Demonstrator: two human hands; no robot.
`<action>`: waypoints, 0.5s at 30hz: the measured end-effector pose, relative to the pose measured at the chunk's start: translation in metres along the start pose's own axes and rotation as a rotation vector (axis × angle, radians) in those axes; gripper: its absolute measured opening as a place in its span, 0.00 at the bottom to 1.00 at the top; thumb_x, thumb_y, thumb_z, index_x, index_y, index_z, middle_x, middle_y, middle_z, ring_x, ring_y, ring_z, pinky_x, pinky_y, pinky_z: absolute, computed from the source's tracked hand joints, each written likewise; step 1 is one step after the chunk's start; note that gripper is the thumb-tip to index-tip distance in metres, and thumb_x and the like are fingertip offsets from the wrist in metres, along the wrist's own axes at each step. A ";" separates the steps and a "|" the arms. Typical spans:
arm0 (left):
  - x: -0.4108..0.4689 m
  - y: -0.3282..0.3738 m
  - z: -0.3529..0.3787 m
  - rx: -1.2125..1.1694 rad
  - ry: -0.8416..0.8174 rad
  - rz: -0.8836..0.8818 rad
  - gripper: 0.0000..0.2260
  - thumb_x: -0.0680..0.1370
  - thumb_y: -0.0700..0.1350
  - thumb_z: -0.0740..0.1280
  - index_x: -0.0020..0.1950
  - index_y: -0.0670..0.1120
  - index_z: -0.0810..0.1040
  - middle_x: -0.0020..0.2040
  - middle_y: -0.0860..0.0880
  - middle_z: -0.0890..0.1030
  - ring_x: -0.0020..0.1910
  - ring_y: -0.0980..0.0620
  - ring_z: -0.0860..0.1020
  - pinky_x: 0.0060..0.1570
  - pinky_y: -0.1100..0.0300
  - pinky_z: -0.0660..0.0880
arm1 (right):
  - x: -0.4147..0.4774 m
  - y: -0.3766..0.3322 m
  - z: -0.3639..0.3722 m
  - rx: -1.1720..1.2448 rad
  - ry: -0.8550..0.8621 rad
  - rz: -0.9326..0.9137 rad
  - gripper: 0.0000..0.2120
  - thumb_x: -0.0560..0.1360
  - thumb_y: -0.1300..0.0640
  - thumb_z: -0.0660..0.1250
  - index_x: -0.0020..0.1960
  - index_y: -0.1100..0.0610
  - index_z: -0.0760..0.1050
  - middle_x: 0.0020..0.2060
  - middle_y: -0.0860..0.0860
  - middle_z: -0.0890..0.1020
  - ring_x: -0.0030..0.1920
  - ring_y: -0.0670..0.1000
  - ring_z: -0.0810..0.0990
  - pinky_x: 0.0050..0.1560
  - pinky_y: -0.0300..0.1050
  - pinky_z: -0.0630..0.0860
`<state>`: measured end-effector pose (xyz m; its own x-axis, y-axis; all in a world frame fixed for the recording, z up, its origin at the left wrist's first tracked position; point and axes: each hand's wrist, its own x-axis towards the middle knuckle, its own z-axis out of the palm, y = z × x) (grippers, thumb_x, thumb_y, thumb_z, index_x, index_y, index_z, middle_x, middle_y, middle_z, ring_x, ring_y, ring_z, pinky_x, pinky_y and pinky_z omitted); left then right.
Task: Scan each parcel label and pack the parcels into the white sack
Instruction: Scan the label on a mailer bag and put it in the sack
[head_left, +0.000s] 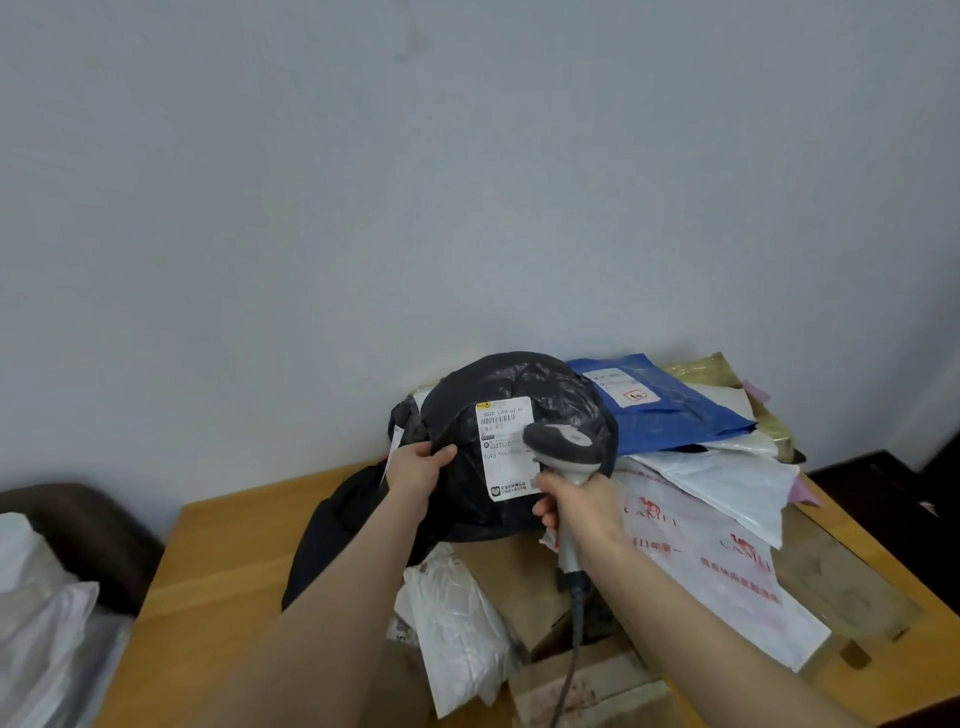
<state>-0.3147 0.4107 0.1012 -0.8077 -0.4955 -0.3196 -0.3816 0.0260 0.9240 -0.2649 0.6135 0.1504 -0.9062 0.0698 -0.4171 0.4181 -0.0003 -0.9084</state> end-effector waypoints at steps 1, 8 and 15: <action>-0.002 -0.002 -0.002 0.007 0.014 0.000 0.10 0.74 0.44 0.73 0.54 0.43 0.82 0.43 0.49 0.82 0.47 0.47 0.80 0.55 0.53 0.77 | -0.006 0.003 0.003 -0.005 -0.010 -0.009 0.06 0.73 0.62 0.69 0.39 0.64 0.78 0.25 0.55 0.81 0.21 0.48 0.74 0.25 0.40 0.71; -0.007 -0.010 -0.011 0.033 0.061 0.006 0.12 0.74 0.45 0.72 0.56 0.43 0.82 0.49 0.46 0.83 0.52 0.43 0.80 0.59 0.48 0.76 | -0.030 0.013 0.013 -0.082 -0.048 -0.056 0.09 0.72 0.59 0.70 0.35 0.63 0.78 0.24 0.54 0.81 0.21 0.47 0.75 0.26 0.40 0.71; -0.011 -0.012 -0.013 0.043 0.071 0.011 0.13 0.75 0.45 0.71 0.58 0.44 0.81 0.53 0.46 0.81 0.54 0.43 0.78 0.60 0.47 0.75 | -0.039 0.008 0.008 -0.130 -0.044 -0.079 0.09 0.72 0.60 0.69 0.34 0.62 0.77 0.22 0.52 0.79 0.21 0.46 0.74 0.27 0.39 0.71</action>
<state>-0.2949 0.4044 0.0962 -0.7785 -0.5555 -0.2921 -0.3930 0.0685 0.9170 -0.2270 0.6030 0.1592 -0.9372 0.0202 -0.3483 0.3478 0.1324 -0.9282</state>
